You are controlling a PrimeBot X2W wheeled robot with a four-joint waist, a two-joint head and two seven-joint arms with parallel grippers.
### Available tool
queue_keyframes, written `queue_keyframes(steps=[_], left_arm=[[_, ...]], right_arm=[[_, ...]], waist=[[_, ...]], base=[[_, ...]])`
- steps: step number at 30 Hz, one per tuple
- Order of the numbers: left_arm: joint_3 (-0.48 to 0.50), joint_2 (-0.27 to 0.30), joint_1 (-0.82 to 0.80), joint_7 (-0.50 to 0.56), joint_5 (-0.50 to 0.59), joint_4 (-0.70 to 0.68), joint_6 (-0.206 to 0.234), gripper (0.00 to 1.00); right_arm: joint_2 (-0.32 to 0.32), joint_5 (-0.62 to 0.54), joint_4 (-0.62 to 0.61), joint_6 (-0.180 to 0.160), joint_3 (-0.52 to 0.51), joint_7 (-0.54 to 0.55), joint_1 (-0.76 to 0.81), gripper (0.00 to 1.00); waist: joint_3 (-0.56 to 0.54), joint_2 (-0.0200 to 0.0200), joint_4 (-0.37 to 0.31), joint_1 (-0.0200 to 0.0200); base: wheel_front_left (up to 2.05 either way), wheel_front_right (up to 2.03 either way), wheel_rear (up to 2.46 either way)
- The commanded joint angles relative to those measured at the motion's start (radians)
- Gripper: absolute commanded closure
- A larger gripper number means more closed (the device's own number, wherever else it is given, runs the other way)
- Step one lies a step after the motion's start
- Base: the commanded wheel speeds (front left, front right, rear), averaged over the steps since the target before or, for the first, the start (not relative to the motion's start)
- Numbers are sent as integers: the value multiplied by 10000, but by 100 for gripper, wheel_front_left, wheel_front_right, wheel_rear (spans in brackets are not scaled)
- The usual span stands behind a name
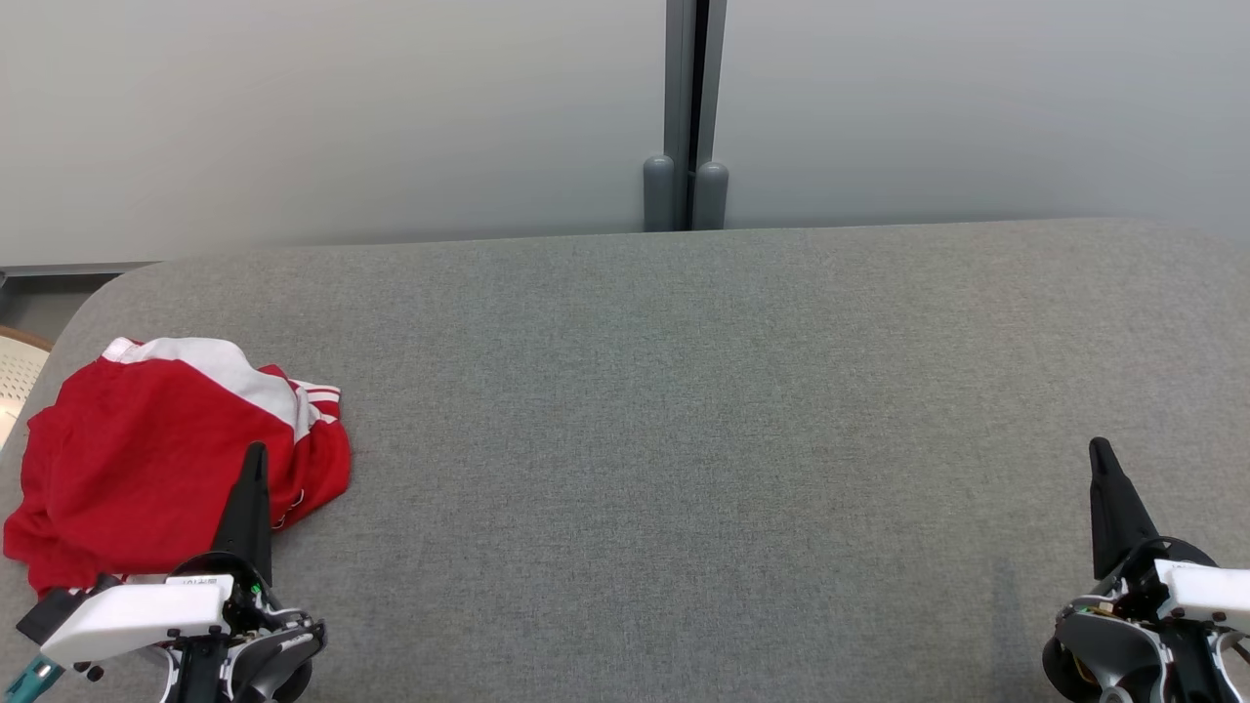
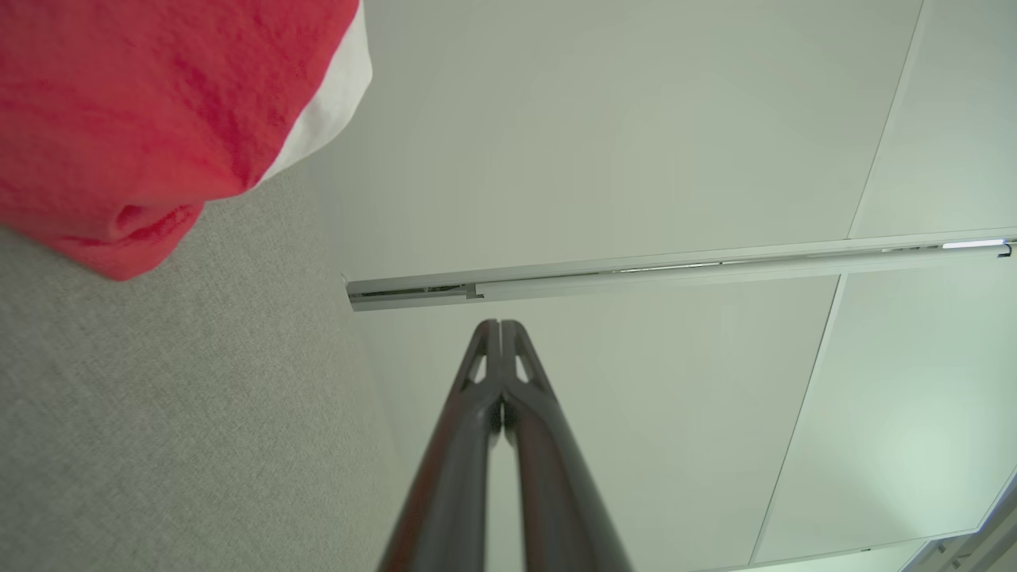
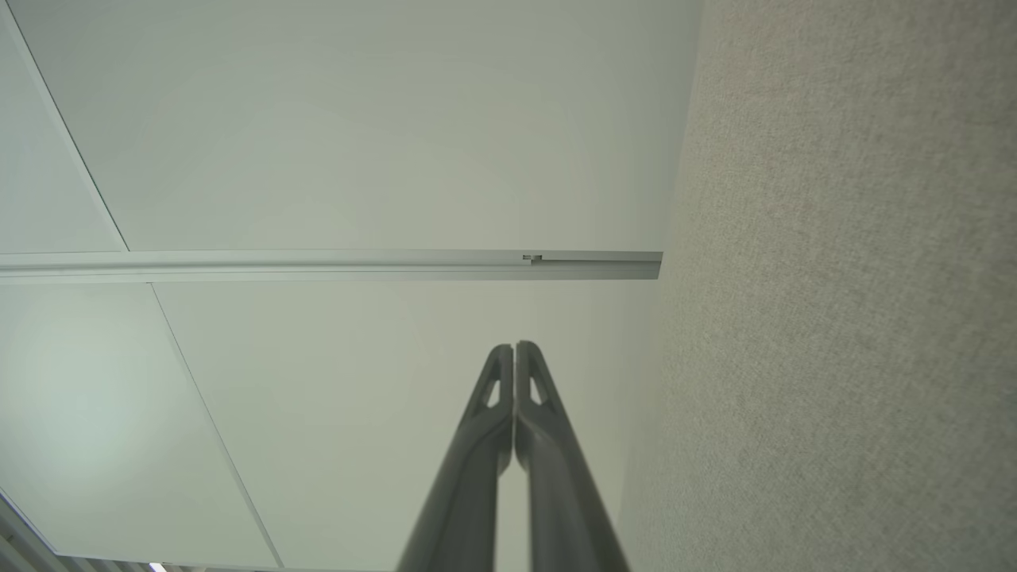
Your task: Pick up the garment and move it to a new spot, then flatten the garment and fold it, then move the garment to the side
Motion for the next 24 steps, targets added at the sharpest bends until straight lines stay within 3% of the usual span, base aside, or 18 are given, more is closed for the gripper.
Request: queue_keyframes(steps=[1, 24], left_arm=[[26, 24, -142, 20, 14, 13, -42, 100], [26, 24, -142, 19, 14, 12, -42, 100]], right_arm=[[-24, -58, 6, 0, 9, 22, -112, 100], [-24, -58, 6, 0, 9, 21, -112, 100]], waist=[[0, 0, 0, 0], [0, 0, 0, 0]], base=[[0, 0, 0], [0, 0, 0]])
